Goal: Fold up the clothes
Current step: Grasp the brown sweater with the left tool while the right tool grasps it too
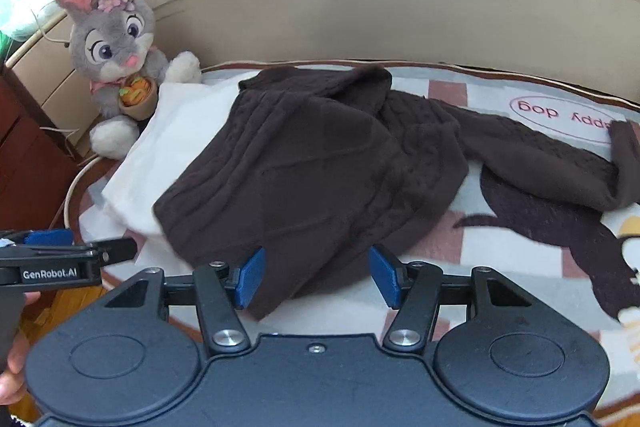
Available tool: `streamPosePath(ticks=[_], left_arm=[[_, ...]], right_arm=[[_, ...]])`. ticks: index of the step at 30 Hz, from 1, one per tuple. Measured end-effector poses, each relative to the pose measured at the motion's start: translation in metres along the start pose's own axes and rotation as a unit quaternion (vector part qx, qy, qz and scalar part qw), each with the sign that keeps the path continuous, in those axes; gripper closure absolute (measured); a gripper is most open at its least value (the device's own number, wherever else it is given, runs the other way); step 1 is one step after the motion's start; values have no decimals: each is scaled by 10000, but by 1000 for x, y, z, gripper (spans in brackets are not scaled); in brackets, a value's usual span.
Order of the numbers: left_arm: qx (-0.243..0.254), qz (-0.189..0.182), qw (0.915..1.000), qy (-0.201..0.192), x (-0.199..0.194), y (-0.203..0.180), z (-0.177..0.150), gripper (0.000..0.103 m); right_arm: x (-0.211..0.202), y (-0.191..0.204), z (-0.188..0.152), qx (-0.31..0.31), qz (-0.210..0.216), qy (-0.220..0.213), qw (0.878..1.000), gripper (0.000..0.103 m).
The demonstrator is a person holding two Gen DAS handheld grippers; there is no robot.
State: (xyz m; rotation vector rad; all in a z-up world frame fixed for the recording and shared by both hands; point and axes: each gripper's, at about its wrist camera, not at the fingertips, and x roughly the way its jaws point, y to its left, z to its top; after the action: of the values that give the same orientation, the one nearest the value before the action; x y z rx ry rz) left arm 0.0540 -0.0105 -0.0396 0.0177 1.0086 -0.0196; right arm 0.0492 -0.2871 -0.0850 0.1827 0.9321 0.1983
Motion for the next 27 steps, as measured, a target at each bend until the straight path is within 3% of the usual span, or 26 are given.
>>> streamPosePath(ticks=[6,10,13,15,17,21,24,27], left_arm=[[166,225,9995,-139,43,0,21,5],[140,66,9995,-286,65,3,34,5],[170,1,9993,-346,82,3,42,14],[241,44,9990,-374,91,2,46,26],[263,-41,9990,-363,99,3,50,30],[224,-292,9982,-479,104,4,51,30],[123,-422,9985,-320,109,6,49,26],[175,-423,9987,-220,114,4,47,23]], right_arm=[[57,-55,23,553,-71,-66,9984,40],[90,-90,35,707,-500,-272,9959,40],[112,-117,43,1232,-385,-262,9913,40],[124,-126,47,1437,-448,-273,9882,40],[135,-132,48,1470,-505,-299,9874,40],[153,-142,46,1381,-613,-362,9879,40],[166,-149,45,1315,-693,-410,9880,40],[176,-152,41,1441,-465,-374,9878,40]])
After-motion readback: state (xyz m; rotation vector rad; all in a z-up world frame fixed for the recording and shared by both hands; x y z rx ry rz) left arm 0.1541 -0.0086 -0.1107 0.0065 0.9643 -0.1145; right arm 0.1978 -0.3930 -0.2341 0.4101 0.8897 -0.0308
